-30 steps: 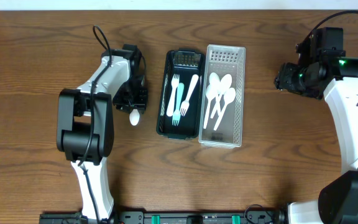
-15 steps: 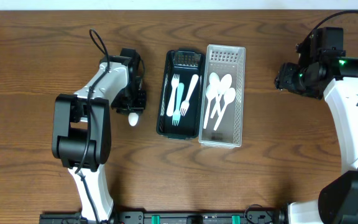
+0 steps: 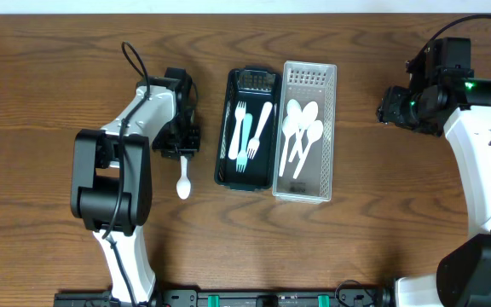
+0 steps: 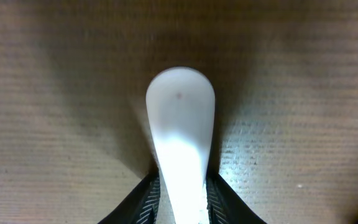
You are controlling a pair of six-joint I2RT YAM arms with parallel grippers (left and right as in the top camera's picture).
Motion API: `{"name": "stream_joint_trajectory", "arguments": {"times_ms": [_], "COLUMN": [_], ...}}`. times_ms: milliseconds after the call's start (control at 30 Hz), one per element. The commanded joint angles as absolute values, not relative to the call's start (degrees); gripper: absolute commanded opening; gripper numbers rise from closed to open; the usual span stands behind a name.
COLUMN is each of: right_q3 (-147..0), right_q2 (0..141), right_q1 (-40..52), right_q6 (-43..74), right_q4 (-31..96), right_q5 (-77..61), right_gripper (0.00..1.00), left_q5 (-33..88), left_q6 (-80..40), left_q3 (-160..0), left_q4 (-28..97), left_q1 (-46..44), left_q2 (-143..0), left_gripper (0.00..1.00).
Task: Pack container
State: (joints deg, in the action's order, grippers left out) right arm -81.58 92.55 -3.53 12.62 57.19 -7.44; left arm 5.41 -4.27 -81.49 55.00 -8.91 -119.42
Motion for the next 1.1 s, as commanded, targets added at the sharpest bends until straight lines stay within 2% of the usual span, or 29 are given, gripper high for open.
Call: {"name": "stream_joint_trajectory", "arguments": {"times_ms": [0, 33, 67, 233, 700, 800, 867, 1067], "right_q3": [-81.60, -81.60, -81.60, -81.60, -81.60, -81.60, -81.60, -81.60], "right_q2": [92.62, 92.62, 92.62, 92.62, 92.62, 92.62, 92.62, 92.62], "right_q1": [-3.73, -3.73, -3.73, -3.73, -3.73, -3.73, -3.73, -3.73], "right_q6": [13.26, 13.26, 13.26, 13.23, 13.23, 13.23, 13.23, 13.23], "right_q4": [57.30, 57.39, 57.47, 57.30, 58.13, 58.11, 58.11, 58.15], "right_q5": [-6.92, -6.92, -6.90, -6.90, -6.90, -6.90, -6.92, -6.92], "right_gripper": [0.60, 0.60, 0.60, 0.60, 0.60, 0.60, 0.60, 0.61], "left_q5": [5.34, 5.34, 5.34, 5.32, 5.28, 5.32, 5.32, 5.37], "left_q6": [-4.49, -4.95, -5.28, -5.26, -5.52, -6.00, -7.20, -10.31], "left_q3": [-80.34, -80.34, -80.34, -80.31, -71.20, -65.08, -60.71, -53.74], "left_q4": [56.03, 56.84, 58.06, 61.06, 60.99, 55.81, 51.51, 43.27], "left_q1": [-8.71, -8.71, -8.71, -8.71, -8.82, -8.82, -8.82, -8.82], "left_q2": [-115.90, -115.33, -114.96, -113.69, -98.32, -94.83, -93.89, -94.19], "left_gripper": [0.33, 0.38, 0.38, 0.33, 0.34, 0.50, 0.57, 0.61]}}
